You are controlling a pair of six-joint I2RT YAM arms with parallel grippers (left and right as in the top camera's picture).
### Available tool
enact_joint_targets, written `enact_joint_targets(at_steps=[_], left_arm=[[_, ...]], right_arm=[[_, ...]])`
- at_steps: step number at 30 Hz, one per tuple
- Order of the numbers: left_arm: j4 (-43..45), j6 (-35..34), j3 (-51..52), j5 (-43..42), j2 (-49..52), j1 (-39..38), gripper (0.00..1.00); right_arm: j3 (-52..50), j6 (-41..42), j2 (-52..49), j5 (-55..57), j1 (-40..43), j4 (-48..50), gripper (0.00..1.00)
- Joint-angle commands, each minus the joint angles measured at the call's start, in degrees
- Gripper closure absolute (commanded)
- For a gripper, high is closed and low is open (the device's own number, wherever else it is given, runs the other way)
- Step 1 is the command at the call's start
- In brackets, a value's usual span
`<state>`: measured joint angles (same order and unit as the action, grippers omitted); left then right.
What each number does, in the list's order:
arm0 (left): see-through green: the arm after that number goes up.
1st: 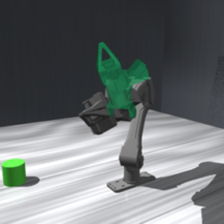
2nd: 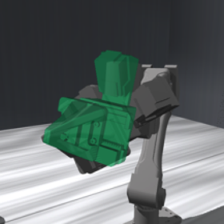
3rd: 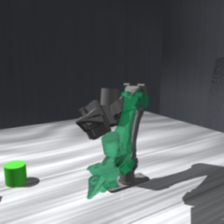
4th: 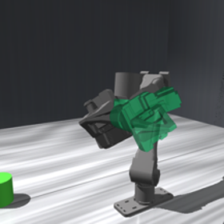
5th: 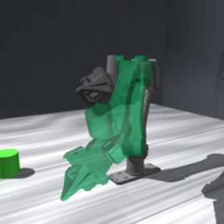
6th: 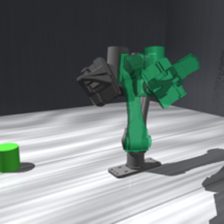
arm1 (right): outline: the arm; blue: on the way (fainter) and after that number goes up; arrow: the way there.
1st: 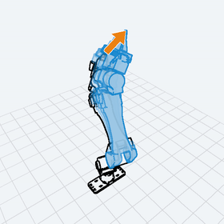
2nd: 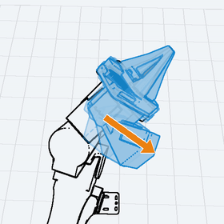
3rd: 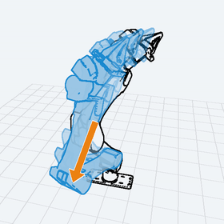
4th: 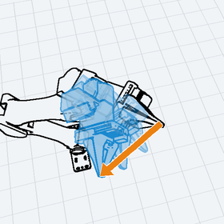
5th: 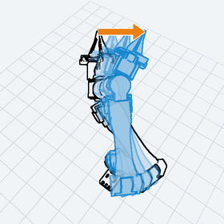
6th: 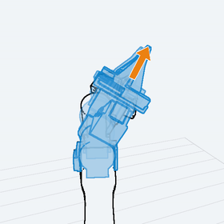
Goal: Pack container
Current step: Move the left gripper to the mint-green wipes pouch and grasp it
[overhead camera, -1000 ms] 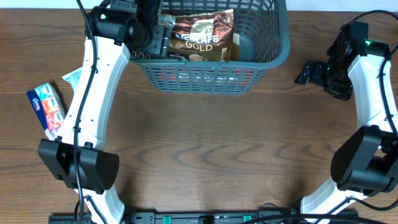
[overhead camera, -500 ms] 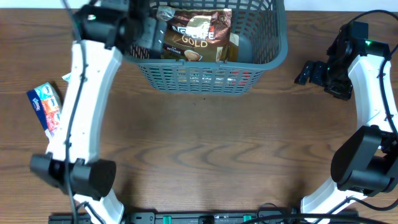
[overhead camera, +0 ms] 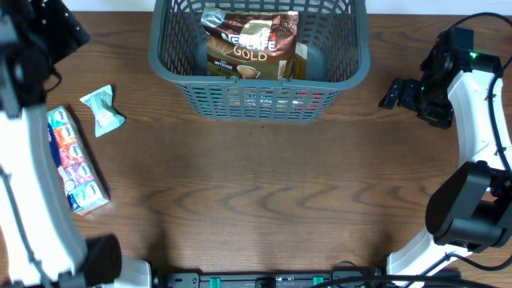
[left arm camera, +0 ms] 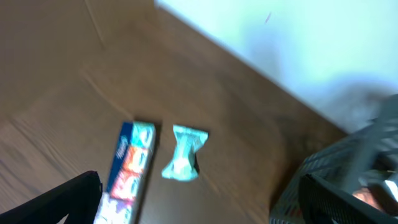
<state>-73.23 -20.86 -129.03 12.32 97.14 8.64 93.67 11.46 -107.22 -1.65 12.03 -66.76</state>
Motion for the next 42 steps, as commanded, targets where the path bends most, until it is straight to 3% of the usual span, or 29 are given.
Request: enact_joint_targets(at_steps=[1,11,22,42], left_arm=[[-1.36,-2.54,2.12,-6.12,9.11,2.12,0.01],[-2.56,-2.10,2.12,-9.49,28.02,7.67,0.02],[-0.22,-1.68,2.12,-8.68,39.17,8.81,0.01],[8.00,12.22,2.19,-11.74,44.98,8.81,0.02]], right_arm=[[-0.20,-0.85,0.07,0.35,-0.46,0.26,0.01],[-0.20,-2.36,0.07,0.39,-0.44,0.44,0.01],[-0.20,-2.34,0.07,1.70,-0.44,0.48,0.01],[-0.20,-2.29,0.07,1.88,-0.44,0.09,0.01]])
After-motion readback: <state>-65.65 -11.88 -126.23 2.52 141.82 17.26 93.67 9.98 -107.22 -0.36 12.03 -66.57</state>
